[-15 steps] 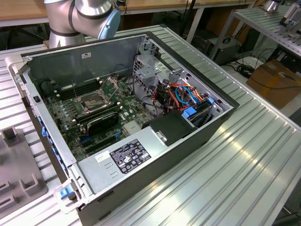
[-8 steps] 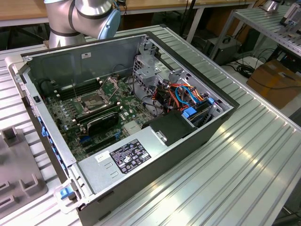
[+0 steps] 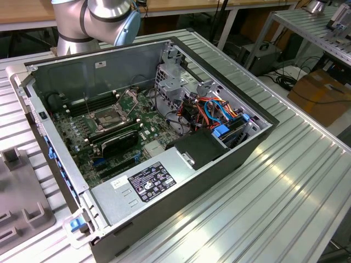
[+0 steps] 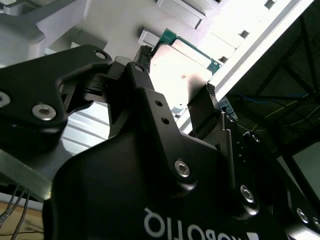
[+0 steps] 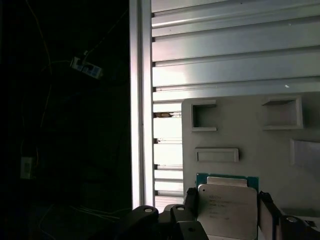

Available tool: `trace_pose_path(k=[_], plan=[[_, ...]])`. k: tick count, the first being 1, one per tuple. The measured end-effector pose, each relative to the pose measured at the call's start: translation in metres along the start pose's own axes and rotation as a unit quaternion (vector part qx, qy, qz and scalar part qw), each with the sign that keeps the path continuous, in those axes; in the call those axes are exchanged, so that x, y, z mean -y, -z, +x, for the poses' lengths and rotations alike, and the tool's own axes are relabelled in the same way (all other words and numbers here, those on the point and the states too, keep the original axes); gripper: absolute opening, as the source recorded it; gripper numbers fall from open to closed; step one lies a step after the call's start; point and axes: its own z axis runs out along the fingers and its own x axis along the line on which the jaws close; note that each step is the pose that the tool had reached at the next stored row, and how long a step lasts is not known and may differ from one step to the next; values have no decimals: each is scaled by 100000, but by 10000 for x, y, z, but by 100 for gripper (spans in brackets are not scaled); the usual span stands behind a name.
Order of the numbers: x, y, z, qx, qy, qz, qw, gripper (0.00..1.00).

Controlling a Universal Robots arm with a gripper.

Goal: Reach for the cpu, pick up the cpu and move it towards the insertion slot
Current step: 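Pick up the cpu and move it towards the insertion slot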

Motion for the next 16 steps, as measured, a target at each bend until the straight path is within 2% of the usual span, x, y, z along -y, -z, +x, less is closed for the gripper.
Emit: trace_pose_path(k=[8, 16], plan=[[-1, 45, -5, -4, 1, 1, 100000, 55], [-2, 52, -7, -8, 1, 3, 100000, 55]])
